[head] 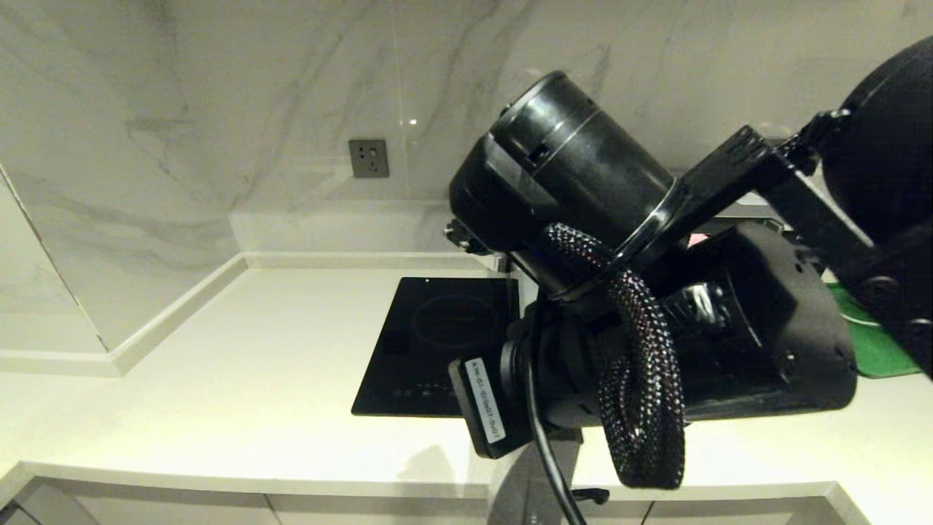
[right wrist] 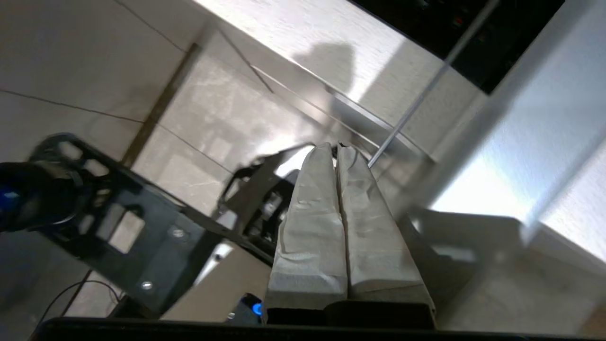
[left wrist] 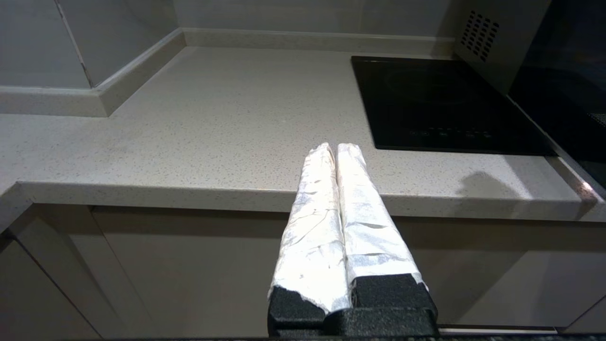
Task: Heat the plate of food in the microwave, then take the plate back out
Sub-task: Close the microwave oven
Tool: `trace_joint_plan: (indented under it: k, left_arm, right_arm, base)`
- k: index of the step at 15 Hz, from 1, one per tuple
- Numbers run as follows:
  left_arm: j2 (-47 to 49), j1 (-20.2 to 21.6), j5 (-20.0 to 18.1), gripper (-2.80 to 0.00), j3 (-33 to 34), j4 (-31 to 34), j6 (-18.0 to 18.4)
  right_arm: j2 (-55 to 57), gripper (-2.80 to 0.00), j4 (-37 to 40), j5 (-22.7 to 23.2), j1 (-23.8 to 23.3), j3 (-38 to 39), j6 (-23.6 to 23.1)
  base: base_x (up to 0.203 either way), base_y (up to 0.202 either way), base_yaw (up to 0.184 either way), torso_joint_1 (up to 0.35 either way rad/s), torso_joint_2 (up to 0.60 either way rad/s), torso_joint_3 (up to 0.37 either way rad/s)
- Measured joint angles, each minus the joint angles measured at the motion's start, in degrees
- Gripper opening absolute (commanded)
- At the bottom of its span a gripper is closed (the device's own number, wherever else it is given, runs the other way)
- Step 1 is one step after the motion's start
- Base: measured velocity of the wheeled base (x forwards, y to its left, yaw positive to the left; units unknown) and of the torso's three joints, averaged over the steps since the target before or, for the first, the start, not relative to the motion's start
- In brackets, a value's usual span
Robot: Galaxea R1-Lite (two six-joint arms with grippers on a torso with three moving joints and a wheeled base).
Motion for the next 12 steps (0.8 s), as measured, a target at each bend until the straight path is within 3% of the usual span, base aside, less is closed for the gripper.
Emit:
trace_joint_plan:
  k: [7,12]
  left_arm:
    - [0.0,0.0,0.0,-2.8,0.0,0.0,0.0]
    - [0.0,0.0,0.0,-2.8,0.0,0.0,0.0]
  right_arm:
    - [-7.5,-2.8,-4.9,-1.5,-7.7,13.0,0.3]
    - [-17.4,-2.8,-9.0,-8.0,-13.9,27.3,1.0]
  base:
    - [0.0,0.0,0.0,0.0,0.0,0.0]
    - [0.0,0.0,0.0,0.0,0.0,0.0]
